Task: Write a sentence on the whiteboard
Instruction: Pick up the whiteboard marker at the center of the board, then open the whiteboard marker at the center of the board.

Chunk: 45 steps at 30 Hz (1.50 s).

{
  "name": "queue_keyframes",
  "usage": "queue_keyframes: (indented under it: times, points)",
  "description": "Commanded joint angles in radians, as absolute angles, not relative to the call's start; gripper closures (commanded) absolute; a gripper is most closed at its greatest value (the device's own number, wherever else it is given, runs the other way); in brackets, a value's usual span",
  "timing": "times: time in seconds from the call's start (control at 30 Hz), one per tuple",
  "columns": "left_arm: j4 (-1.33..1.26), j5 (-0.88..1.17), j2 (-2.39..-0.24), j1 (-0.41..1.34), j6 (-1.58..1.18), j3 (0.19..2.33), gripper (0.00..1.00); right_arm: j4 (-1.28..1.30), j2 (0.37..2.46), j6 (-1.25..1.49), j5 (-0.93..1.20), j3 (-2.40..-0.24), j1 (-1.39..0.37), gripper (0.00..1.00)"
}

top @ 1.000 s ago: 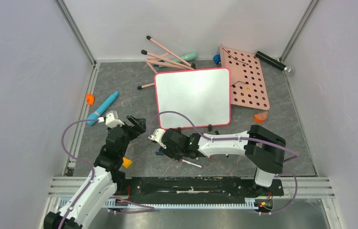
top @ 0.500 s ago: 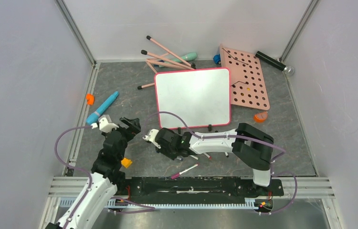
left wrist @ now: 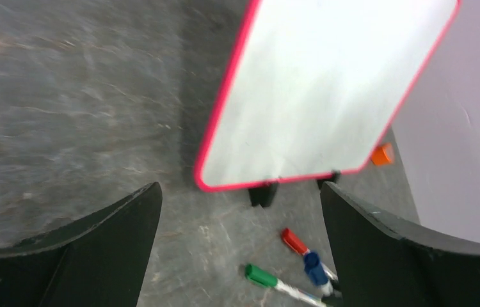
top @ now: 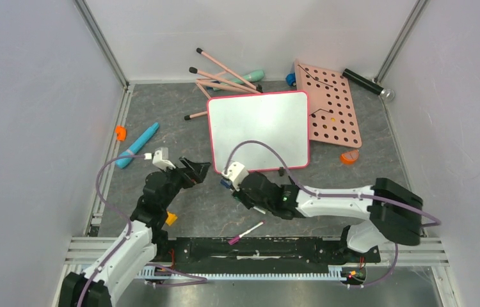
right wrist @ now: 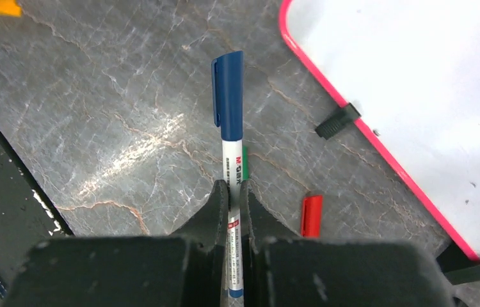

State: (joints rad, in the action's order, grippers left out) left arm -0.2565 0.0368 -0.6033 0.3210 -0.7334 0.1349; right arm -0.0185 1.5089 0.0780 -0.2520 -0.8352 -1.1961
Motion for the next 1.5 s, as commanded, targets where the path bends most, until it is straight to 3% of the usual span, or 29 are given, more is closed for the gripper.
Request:
queue_keyframes:
  times: [0.0, 0.07, 0.17, 0.47, 0.67, 0.9, 1.03, 1.17, 1.37, 1.47]
  points:
    - [-0.524, 0.322, -0.741, 0.322, -0.740, 0.148, 0.05, -0.328, 1.367, 0.157, -0.239, -0.642, -1.163, 1.00]
    - [-0.655, 0.426, -0.824, 0.322, -0.763, 0.145, 0.21, -0.434, 1.307, 0.177, -0.231, -0.547, -1.154, 1.00]
    - [-0.814, 0.529, -0.934, 0.322, -0.821, 0.139, 0.28, -0.540, 1.240, 0.196, -0.224, -0.441, -1.149, 1.00]
    - [-1.148, 0.716, -1.233, 0.335, -0.950, 0.168, 0.28, -0.642, 1.211, 0.206, -0.202, -0.384, -1.143, 1.00]
    - [-1.297, 0.747, -1.317, 0.408, -0.950, 0.177, 0.27, -0.661, 1.243, 0.208, -0.190, -0.405, -1.142, 1.00]
    - [-1.283, 0.721, -1.260, 0.424, -0.907, 0.156, 0.18, -0.695, 1.258, 0.224, -0.165, -0.399, -1.140, 1.00]
    - [-1.158, 0.699, -1.224, 0.463, -0.841, 0.181, 0.31, -0.720, 1.259, 0.235, -0.145, -0.399, -1.137, 1.00]
    - [-1.077, 0.669, -1.194, 0.508, -0.779, 0.196, 0.36, -0.741, 1.269, 0.251, -0.121, -0.406, -1.129, 1.00]
    - [-1.030, 0.654, -1.171, 0.513, -0.755, 0.202, 0.59, -0.747, 1.279, 0.258, -0.097, -0.411, -1.122, 1.00]
    - [-1.022, 0.646, -1.167, 0.512, -0.754, 0.202, 0.59, -0.747, 1.282, 0.259, -0.084, -0.411, -1.121, 1.00]
